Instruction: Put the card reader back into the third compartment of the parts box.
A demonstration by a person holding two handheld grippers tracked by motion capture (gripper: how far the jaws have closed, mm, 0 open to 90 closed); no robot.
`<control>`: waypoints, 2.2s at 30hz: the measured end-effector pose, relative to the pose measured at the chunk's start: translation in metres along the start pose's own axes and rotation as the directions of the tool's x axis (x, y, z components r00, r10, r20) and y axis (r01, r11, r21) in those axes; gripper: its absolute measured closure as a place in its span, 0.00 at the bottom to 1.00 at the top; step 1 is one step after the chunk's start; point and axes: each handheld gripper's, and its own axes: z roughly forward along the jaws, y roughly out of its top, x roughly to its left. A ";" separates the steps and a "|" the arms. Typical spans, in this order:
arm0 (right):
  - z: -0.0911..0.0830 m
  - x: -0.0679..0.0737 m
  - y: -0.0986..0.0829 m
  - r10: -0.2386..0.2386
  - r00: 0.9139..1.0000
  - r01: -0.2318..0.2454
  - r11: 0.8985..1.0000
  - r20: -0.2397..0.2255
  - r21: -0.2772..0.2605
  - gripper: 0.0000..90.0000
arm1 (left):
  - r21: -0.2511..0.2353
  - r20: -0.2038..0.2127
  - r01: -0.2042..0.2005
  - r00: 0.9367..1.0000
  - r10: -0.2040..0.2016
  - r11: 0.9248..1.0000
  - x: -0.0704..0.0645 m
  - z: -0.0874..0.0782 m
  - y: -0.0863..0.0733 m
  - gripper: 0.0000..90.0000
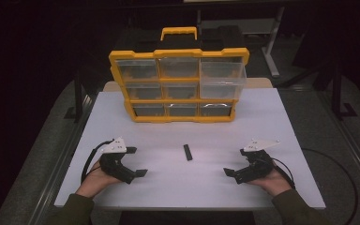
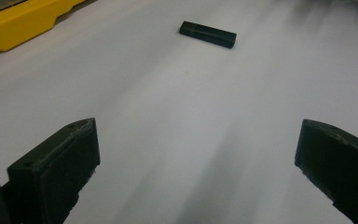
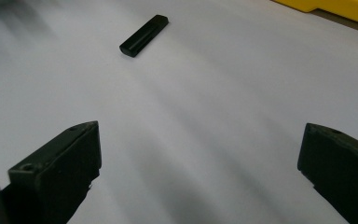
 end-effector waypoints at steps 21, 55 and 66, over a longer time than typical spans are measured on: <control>-0.003 -0.001 0.001 0.014 1.000 -0.014 1.000 -0.015 -0.021 0.00 | -0.029 0.008 0.014 1.000 -0.014 0.999 0.005 0.002 0.009 0.00; -0.002 0.001 0.002 0.010 1.000 -0.011 1.000 -0.019 -0.022 0.00 | -0.057 0.049 -0.013 0.999 0.016 0.998 0.006 0.016 0.033 0.00; -0.001 -0.001 0.003 0.013 1.000 -0.013 1.000 -0.022 -0.024 0.00 | -0.078 0.075 -0.007 0.997 0.013 0.997 0.005 0.020 0.041 0.00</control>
